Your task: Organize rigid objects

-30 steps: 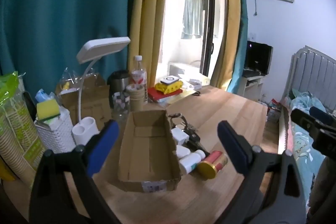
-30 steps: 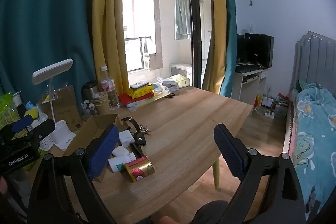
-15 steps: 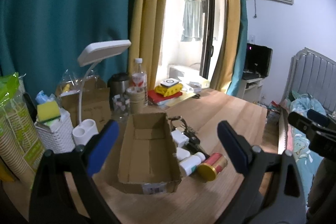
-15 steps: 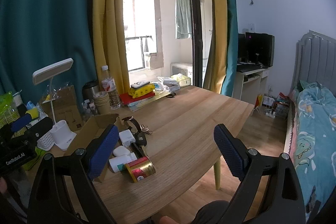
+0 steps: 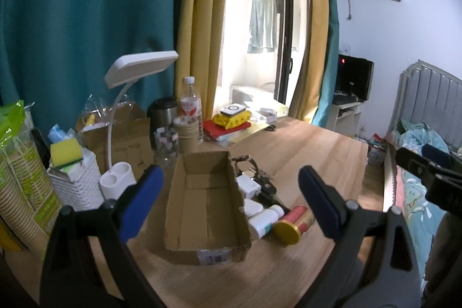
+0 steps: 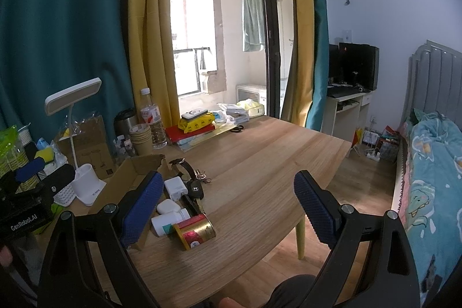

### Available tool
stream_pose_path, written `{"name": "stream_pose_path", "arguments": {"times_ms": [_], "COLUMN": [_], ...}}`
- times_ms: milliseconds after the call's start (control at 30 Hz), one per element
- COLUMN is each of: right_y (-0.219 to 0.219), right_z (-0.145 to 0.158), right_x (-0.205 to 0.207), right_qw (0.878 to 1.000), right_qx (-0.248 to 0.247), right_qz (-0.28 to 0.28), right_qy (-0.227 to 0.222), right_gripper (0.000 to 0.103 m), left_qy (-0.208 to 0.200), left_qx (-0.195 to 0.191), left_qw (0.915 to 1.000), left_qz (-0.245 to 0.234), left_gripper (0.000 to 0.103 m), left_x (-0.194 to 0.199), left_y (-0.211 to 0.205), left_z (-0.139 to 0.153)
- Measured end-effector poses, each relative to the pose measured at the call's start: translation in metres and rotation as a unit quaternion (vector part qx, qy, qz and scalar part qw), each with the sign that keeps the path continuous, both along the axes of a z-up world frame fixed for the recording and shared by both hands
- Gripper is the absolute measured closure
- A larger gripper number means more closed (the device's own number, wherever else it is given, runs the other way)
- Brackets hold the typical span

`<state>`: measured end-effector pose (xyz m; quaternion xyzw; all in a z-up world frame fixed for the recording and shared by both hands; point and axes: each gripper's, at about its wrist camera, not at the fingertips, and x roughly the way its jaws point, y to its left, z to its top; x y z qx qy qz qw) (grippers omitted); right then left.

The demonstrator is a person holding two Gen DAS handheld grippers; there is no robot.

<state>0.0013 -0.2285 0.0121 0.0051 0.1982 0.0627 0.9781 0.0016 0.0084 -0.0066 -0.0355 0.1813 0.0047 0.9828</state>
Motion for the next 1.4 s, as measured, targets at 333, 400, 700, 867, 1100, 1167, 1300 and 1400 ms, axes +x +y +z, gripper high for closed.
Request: {"name": "stream_pose_path", "arguments": {"times_ms": [333, 400, 700, 867, 1100, 1167, 1300, 1400], "right_y": [0.0009, 0.0001, 0.001, 0.0017, 0.0024, 0.0028, 0.0055, 0.0055], "right_z": [-0.0023, -0.0025, -0.0017, -0.0013, -0.0006, -0.0011, -0.0004, -0.0006], "right_x": [-0.0007, -0.0021, -0.003, -0.0028, -0.0029, -0.0032, -0.0006, 0.0017], "right_qw": [1.0, 1.0, 1.0, 1.0, 1.0, 1.0, 1.0, 1.0], "right_qx": [0.0, 0.0, 0.0, 0.0, 0.0, 0.0, -0.001, -0.001], "right_qz": [0.002, 0.003, 0.004, 0.006, 0.007, 0.007, 0.009, 0.011], "right_qy": [-0.001, -0.002, -0.002, -0.001, -0.001, 0.0, 0.003, 0.006], "right_gripper": [0.009, 0.009, 0.009, 0.009, 0.009, 0.009, 0.009, 0.009], "left_qy": [0.008, 0.007, -0.002, -0.007, -0.006, -0.005, 0.001, 0.01], "left_qx": [-0.013, -0.013, -0.005, -0.004, -0.004, -0.004, -0.005, -0.005], "left_qw": [0.9999, 0.9999, 1.0, 1.0, 1.0, 1.0, 1.0, 0.9999], "left_qz": [-0.005, -0.005, -0.003, 0.001, 0.002, 0.002, 0.005, 0.009], "left_gripper": [0.008, 0.008, 0.008, 0.008, 0.008, 0.008, 0.008, 0.008], "left_x": [0.0019, 0.002, 0.0001, -0.0019, -0.0021, -0.0026, -0.0002, 0.0046], "left_y": [0.0025, 0.0027, 0.0013, 0.0016, 0.0015, 0.0019, 0.0054, 0.0087], "left_z": [-0.0027, -0.0025, 0.0006, 0.0028, 0.0026, 0.0025, -0.0002, -0.0044]}}
